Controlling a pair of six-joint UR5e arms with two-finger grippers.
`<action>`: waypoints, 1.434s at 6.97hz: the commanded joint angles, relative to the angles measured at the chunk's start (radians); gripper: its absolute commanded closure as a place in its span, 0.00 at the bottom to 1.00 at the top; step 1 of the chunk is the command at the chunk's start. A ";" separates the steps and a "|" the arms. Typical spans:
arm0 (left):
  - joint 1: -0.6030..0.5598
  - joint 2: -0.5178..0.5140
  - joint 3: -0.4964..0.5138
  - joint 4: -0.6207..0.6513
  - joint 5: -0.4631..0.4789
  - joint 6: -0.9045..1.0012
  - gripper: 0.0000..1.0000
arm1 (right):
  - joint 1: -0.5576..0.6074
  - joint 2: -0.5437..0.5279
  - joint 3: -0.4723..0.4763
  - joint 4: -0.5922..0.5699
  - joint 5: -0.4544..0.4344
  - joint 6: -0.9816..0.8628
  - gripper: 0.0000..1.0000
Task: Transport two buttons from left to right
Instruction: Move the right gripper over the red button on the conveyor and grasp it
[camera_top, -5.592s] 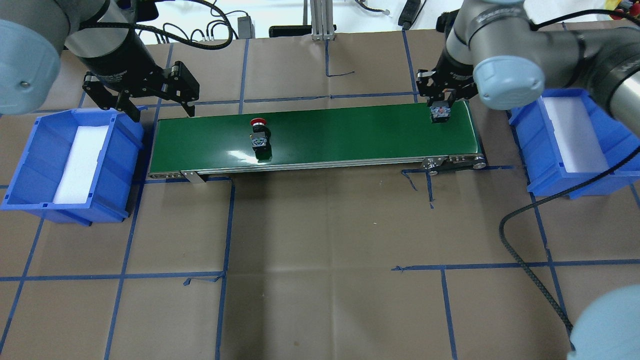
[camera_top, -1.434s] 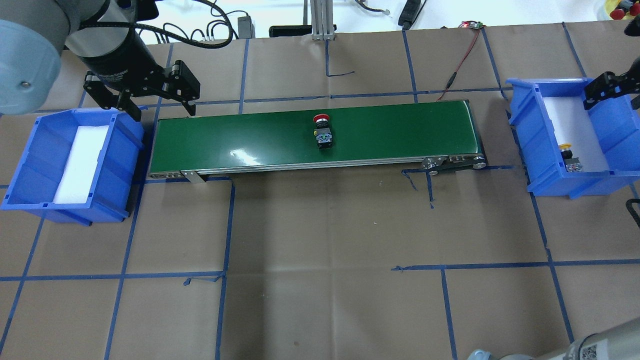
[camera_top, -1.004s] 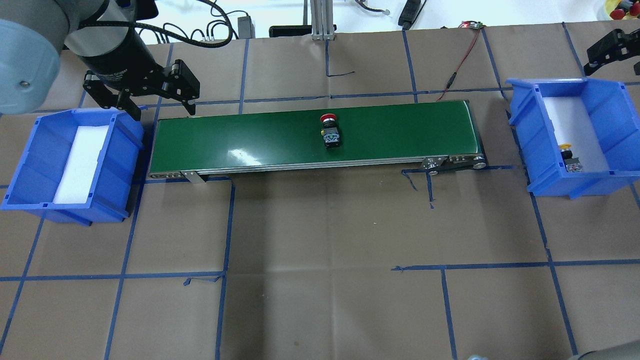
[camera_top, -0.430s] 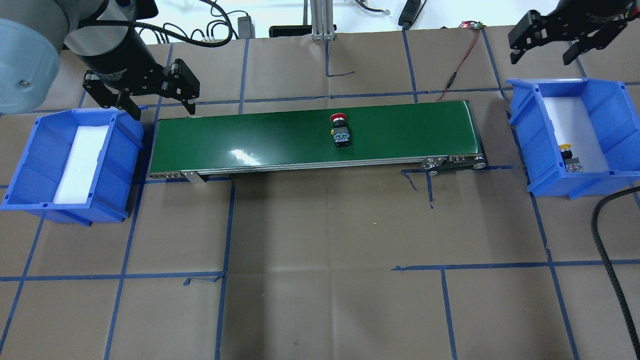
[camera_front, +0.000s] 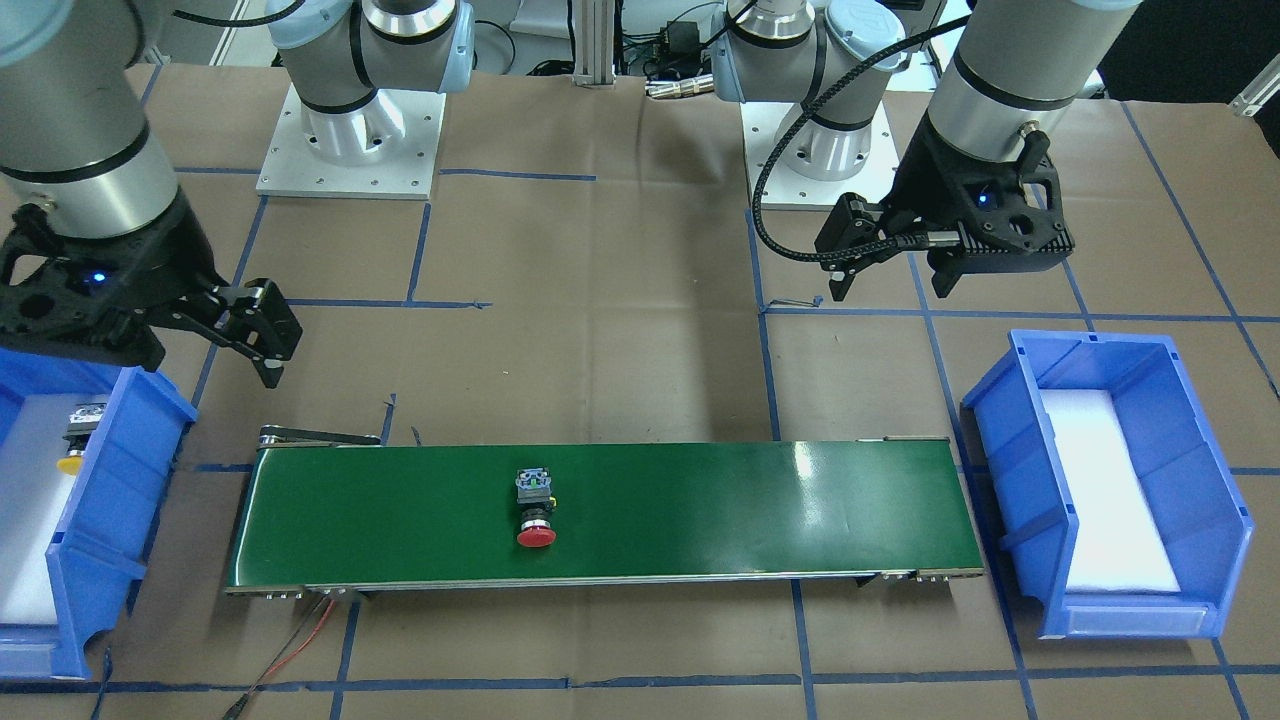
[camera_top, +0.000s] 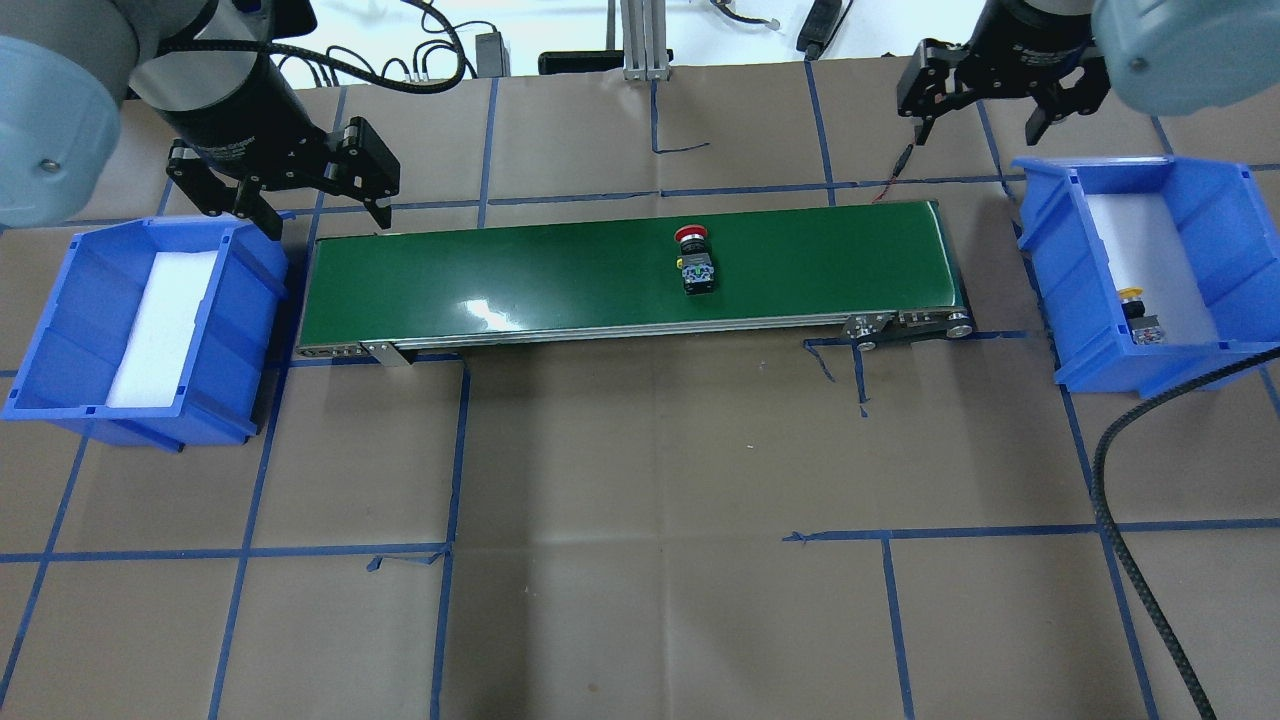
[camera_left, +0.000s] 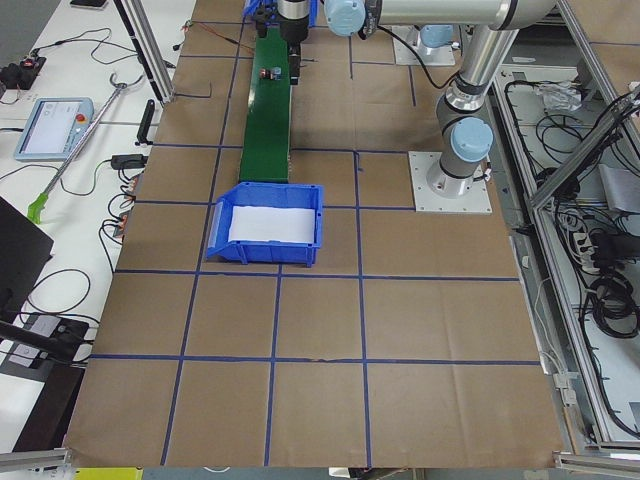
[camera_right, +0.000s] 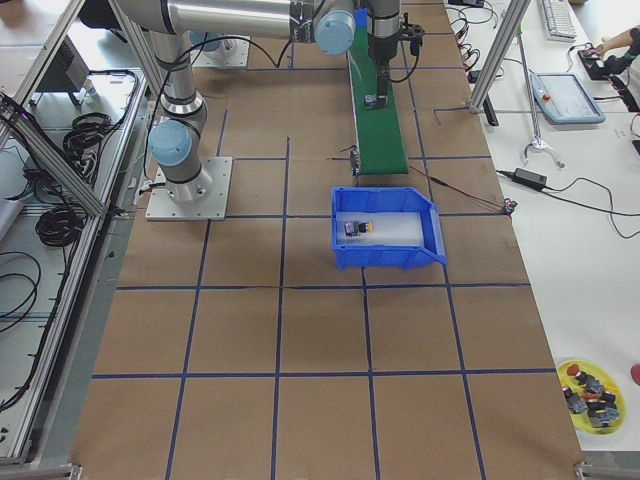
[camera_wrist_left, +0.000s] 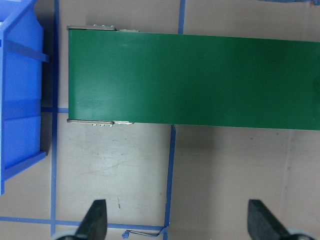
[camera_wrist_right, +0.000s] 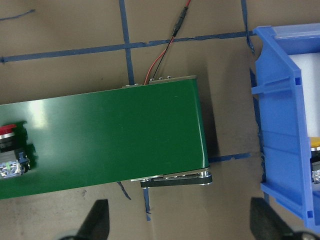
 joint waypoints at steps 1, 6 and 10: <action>0.001 0.000 0.000 0.000 0.000 0.000 0.00 | 0.038 0.007 0.004 0.002 -0.006 0.030 0.00; 0.001 0.001 -0.003 0.000 0.001 0.005 0.00 | 0.038 0.017 0.014 -0.002 0.001 0.033 0.00; 0.001 0.003 -0.006 0.000 0.003 0.009 0.00 | 0.061 0.084 0.160 -0.352 0.014 0.034 0.01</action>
